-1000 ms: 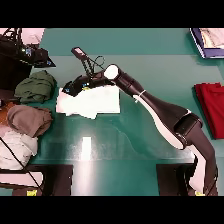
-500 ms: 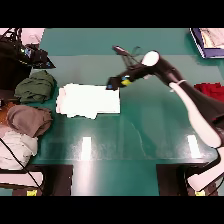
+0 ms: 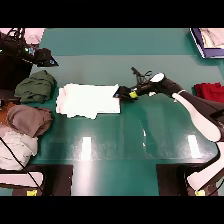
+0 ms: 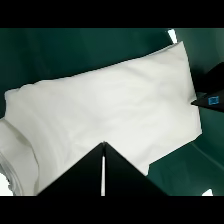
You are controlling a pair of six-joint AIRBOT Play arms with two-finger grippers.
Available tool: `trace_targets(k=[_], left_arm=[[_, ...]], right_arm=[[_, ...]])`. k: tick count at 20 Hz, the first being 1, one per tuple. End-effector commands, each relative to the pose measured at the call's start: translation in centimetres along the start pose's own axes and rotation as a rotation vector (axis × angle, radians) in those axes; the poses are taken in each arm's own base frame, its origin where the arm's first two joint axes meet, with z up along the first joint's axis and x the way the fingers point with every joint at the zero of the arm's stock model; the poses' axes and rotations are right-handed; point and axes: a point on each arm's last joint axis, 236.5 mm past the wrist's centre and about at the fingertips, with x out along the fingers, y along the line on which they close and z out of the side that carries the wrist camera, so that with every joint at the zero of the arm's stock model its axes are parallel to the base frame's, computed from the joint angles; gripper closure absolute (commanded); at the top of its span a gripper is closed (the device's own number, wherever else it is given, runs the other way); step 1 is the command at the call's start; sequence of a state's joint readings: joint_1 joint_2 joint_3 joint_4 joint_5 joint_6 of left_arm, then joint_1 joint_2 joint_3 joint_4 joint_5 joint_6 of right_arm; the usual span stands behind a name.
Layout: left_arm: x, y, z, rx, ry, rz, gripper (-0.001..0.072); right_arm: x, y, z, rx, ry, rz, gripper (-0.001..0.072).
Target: Fold the shirts.
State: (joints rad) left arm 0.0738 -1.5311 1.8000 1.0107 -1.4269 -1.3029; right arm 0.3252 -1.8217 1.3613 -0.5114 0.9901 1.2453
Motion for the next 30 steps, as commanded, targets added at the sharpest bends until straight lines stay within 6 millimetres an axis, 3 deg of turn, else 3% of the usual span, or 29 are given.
trace_targets(k=[1,3,4,5,6,9,11,13,16,22,26,30], left_arm=[[0.0,-0.1,0.1,0.005,-0.004,-0.001,0.0685],[0.0,-0.1,0.1,0.005,-0.002,-0.001,0.0685],[0.0,-0.2,0.0,0.005,-0.001,-0.001,0.0685],[0.0,-0.2,0.0,0.005,-0.001,-0.001,0.0685],[0.0,-0.2,0.0,0.005,0.001,-0.002,0.0685],[0.0,-0.2,-0.3,0.004,0.012,-0.005,0.0685],[0.0,-0.3,-0.6,0.004,0.027,-0.009,0.0685],[0.0,-0.4,-0.9,-0.004,0.037,-0.012,0.0686],[0.5,-1.4,-0.8,0.012,0.04,-0.022,0.0686],[3.5,-8.6,0.0,0.144,0.012,-0.089,0.0686],[5.0,-13.1,0.3,0.215,-0.02,-0.131,0.0685],[5.7,-15.7,0.4,0.255,-0.041,-0.157,0.0685]], right_arm=[[3.9,1.6,0.1,0.003,0.021,0.052,0.0066],[5.6,2.8,0.1,-0.024,0.035,0.071,0.0282],[6.1,3.3,0.1,-0.038,0.04,0.076,0.0338],[6.4,3.6,0.3,-0.058,0.04,0.08,0.0458],[6.5,4.0,0.4,-0.091,0.037,0.084,0.0676],[5.5,4.1,1.4,-0.067,0.017,0.079,0.0692],[2.9,3.8,2.6,-0.051,-0.028,0.075,0.0692],[-1.4,2.6,4.0,-0.056,-0.098,0.029,0.0693],[-10.4,-0.6,5.2,-0.061,-0.219,-0.076,0.0693],[-30.4,-9.1,4.9,0.033,-0.498,-0.311,0.0693],[-43.3,-14.1,4.2,0.145,-0.782,-0.451,0.0693],[-52.0,-17.3,2.7,0.224,-0.946,-0.532,0.0694]])
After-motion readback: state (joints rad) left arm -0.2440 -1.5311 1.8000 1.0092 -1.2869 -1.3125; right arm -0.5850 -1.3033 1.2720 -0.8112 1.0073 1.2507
